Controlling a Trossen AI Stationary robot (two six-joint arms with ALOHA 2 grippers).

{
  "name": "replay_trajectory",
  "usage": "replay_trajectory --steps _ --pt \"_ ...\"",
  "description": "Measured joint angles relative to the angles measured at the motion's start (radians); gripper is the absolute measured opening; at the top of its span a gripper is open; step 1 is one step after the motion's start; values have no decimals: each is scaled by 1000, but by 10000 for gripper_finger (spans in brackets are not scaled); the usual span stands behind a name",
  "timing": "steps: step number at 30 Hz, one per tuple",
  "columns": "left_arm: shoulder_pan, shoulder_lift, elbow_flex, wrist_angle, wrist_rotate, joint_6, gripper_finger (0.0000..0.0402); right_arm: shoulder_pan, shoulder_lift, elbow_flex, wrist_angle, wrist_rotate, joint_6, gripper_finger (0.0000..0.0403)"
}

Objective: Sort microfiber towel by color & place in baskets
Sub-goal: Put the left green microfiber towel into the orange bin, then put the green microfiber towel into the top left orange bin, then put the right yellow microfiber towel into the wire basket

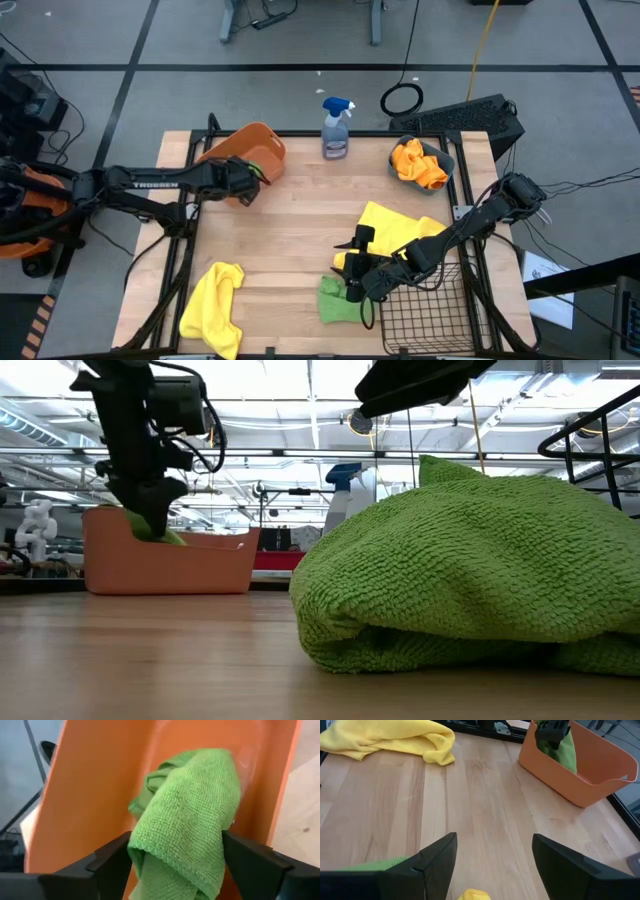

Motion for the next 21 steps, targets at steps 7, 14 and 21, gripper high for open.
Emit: replay_trajectory --steps 7,14,21 --pt "-5 0 62 -77 -38 -15 299 0 0 0 4 0 3 251" --pt "-84 -20 100 -52 -65 -24 299 -1 0 0 1 -17 -39 251" --pt "-317 -26 95 37 -189 -77 299 -9 -15 62 -31 -203 -64 251"
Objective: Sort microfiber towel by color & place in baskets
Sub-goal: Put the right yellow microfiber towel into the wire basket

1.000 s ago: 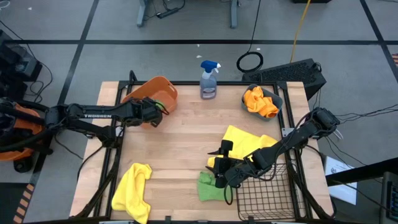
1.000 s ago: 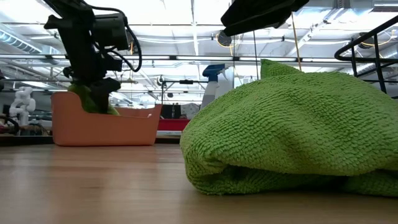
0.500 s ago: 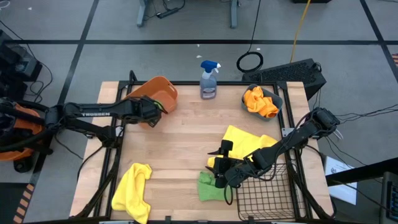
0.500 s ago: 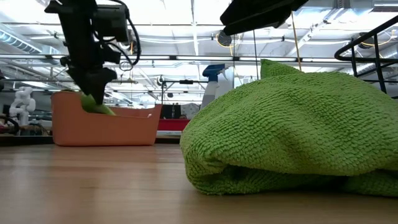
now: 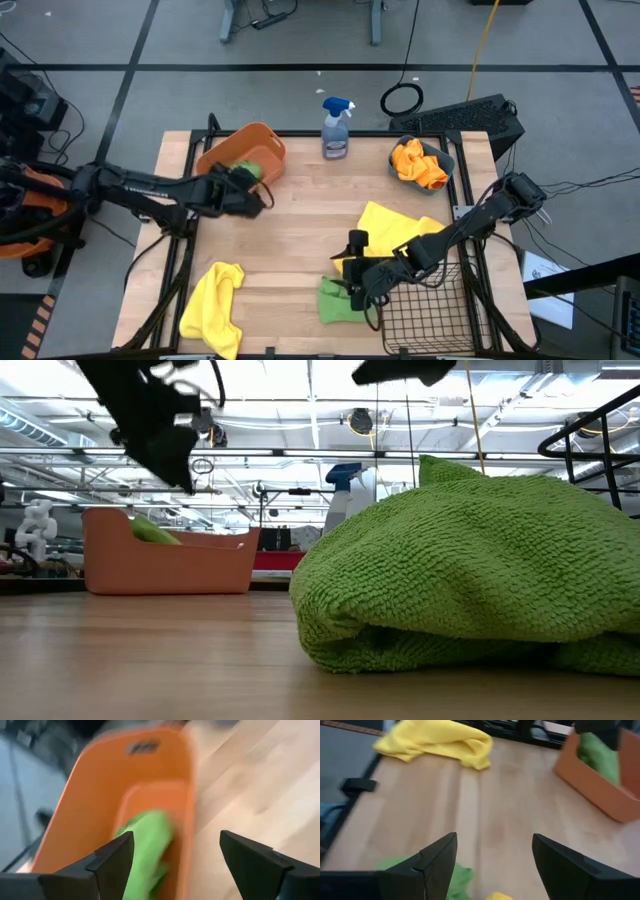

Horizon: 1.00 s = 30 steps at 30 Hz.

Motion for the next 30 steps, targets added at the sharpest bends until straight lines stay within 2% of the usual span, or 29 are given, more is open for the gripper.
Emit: replay_trajectory --steps 5,11,15,21,24,30 --pt "-170 0 0 228 -89 62 299 -11 1 52 -51 -106 34 251" --pt "-285 29 -1 413 -99 210 299 -11 5 92 -186 -150 178 251" --pt "-307 71 -2 461 -99 259 299 -11 27 92 -193 -193 208 251" --pt "-307 176 -2 559 -93 366 299 -17 85 92 -184 -201 195 251" --pt "-307 221 -2 614 -92 428 299 -28 99 92 -169 -253 196 251" --pt "-307 247 -2 737 -78 522 299 -33 106 92 -169 -271 208 251"
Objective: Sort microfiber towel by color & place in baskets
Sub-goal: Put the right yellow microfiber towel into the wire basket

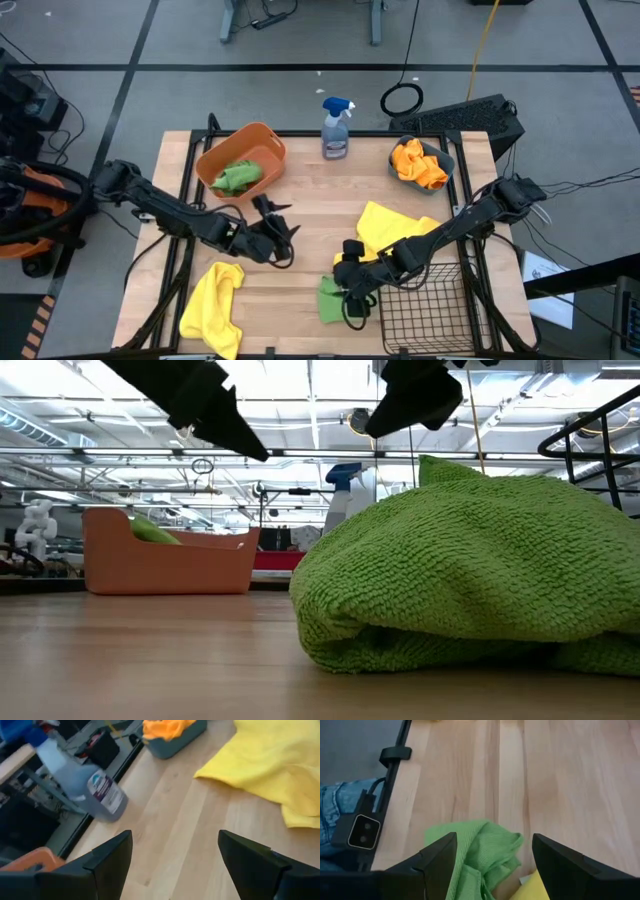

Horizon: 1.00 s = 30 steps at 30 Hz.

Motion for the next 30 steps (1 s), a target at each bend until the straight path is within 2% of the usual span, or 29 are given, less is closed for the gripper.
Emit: replay_trajectory --steps 3,6,10,13,18,30 --pt "-1 0 0 27 -2 27 299 3 0 0 -6 -1 1 253" --pt "13 6 0 69 -71 34 299 3 0 12 -23 -2 7 265" --pt "33 42 -1 47 -62 16 299 -6 0 39 -61 -16 32 292" --pt "37 67 0 51 -7 -20 299 -13 0 39 -65 -47 40 306" --pt "27 78 0 84 200 78 299 -10 11 39 -89 -77 37 310" --pt "6 77 0 75 201 113 299 -9 23 39 -114 -91 115 309"
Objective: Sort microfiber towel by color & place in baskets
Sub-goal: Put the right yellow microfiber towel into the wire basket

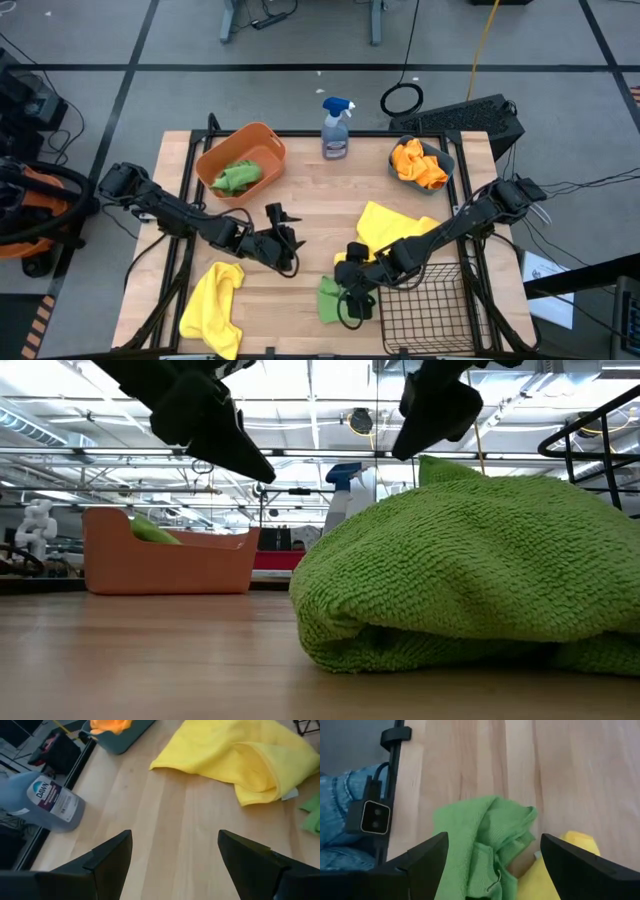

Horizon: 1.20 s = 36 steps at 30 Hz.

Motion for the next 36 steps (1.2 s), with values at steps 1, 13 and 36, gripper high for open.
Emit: replay_trajectory --steps 1,13,36 --pt "1 0 0 0 3 0 299 0 0 0 -9 -15 11 309" --pt "0 -1 0 2 40 19 299 -11 160 60 -70 -126 50 309" --pt "-2 -1 0 -113 72 -39 299 -87 405 274 -210 -307 -80 26"
